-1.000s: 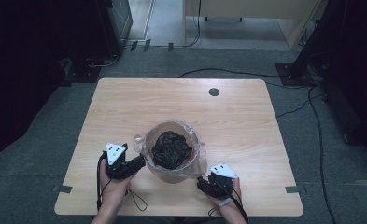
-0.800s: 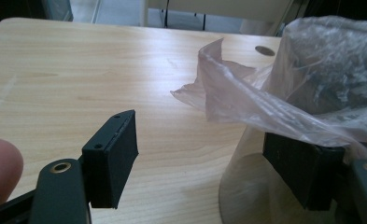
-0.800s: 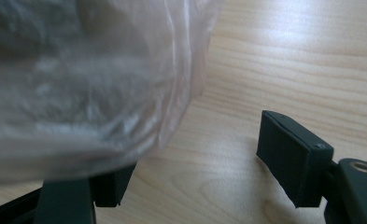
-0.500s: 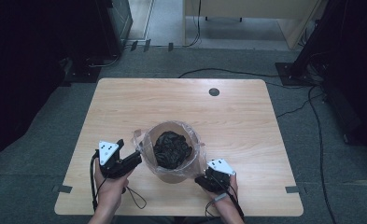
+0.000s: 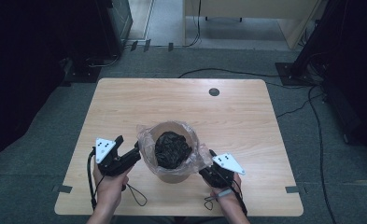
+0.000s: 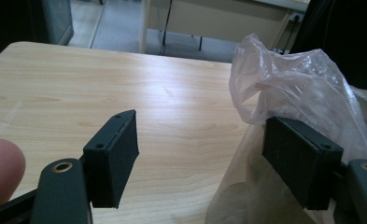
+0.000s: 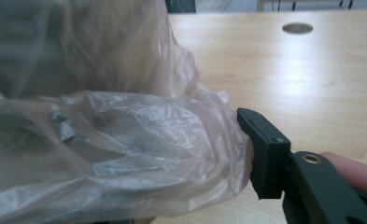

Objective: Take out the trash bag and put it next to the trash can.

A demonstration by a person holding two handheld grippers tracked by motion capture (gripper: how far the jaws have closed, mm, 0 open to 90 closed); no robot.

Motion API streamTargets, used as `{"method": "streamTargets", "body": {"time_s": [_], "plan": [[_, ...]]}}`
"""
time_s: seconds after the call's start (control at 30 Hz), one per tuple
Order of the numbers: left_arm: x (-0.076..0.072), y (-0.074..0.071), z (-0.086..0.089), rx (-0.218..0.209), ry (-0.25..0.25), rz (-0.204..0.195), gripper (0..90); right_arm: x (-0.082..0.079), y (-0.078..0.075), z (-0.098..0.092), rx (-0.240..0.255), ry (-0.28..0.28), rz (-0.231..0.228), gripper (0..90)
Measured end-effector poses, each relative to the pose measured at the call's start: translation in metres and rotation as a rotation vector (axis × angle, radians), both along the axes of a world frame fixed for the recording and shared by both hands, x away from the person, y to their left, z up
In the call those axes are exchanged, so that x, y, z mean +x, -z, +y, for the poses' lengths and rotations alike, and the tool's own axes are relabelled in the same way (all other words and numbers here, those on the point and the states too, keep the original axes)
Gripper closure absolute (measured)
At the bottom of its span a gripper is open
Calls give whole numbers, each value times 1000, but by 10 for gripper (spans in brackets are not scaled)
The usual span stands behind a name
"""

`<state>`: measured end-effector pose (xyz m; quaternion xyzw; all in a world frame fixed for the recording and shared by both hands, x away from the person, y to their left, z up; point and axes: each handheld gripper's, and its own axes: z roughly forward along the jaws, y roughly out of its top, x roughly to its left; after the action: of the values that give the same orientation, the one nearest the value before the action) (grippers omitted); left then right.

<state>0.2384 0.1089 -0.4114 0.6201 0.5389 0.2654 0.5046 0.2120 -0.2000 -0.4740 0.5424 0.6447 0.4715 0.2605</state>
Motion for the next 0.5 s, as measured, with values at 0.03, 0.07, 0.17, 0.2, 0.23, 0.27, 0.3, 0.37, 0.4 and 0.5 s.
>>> {"method": "streamTargets", "body": {"time_s": [0.03, 0.07, 0.17, 0.2, 0.23, 0.27, 0.3, 0.37, 0.4, 0.5], "plan": [[-1, -1, 0, 1, 2, -4, 266, 0, -2, 0, 2, -2, -9, 540], [-1, -1, -1, 3, 3, -6, 266, -1, -5, 0, 10, -3, -23, 554], [-3, -2, -3, -5, 9, -8, 266, -1, -9, -1, 16, -12, -42, 583], [-3, -3, -3, -5, 12, -11, 266, -1, -11, -1, 24, -12, -46, 585], [-4, -4, -4, -3, 18, -14, 266, -1, -12, -2, 31, -13, -49, 585], [-4, -4, -5, -7, 20, -14, 266, -1, -14, -2, 36, -15, -58, 585], [-4, -5, -5, -7, 24, -14, 266, -1, -16, -2, 43, -15, -63, 585], [-4, -6, -7, -10, 35, -13, 266, -1, -19, -3, 54, -9, -78, 587], [-4, -7, -8, -11, 38, -15, 266, -1, -21, -3, 62, -9, -85, 588], [-4, -8, -12, -19, 51, -15, 266, -1, -27, -4, 76, -1, -110, 589]]}}
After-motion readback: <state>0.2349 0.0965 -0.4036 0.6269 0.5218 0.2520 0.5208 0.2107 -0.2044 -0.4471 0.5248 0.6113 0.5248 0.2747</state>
